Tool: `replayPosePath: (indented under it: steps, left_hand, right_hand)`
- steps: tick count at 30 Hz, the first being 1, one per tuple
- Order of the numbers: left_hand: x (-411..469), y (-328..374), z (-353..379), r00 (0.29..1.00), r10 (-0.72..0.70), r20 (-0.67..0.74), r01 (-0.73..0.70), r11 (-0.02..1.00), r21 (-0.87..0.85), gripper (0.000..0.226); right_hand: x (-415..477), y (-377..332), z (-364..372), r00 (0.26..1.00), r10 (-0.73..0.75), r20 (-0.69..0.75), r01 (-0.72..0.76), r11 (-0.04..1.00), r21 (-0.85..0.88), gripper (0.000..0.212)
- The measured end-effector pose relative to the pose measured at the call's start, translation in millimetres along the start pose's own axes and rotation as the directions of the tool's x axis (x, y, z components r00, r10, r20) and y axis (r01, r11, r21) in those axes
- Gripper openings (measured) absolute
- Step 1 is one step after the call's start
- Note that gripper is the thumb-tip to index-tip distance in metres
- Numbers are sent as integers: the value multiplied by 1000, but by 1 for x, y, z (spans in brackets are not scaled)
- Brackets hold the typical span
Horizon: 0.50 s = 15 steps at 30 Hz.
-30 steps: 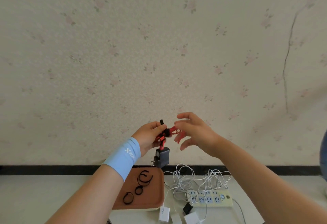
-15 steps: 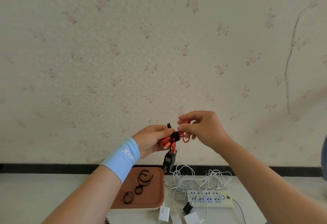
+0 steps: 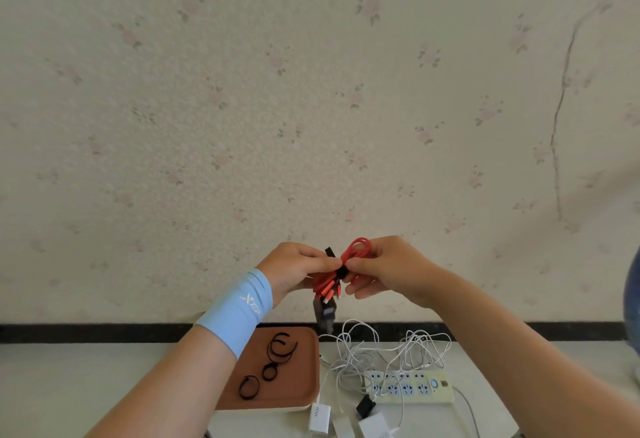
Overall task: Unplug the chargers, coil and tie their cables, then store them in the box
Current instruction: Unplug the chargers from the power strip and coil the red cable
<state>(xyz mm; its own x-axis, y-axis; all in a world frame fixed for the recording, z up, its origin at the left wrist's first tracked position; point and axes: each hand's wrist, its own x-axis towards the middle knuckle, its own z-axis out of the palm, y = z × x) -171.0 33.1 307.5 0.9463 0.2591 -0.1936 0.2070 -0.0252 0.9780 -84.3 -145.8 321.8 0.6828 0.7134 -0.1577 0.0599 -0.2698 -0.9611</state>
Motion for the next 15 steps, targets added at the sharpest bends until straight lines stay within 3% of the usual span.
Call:
replayPosePath:
  steps: [4,9,12,15]
  left_hand:
    - [-1,-1,-1,994,-101,31,105,983,-149,33]
    - [-2,-3,5,997,-73,-39,60,959,-276,24]
    - [-1,-3,6,981,52,-185,-75,990,-117,30]
    - [-4,0,5,972,138,-192,-133,990,41,12]
  right_hand:
    - [2,1,4,998,-65,3,65,997,-31,14]
    - [4,-2,6,990,-121,-72,122,993,0,13]
    - [5,-2,9,988,-123,-96,125,992,14,12]
    - [6,-1,8,986,-122,-111,124,992,13,11]
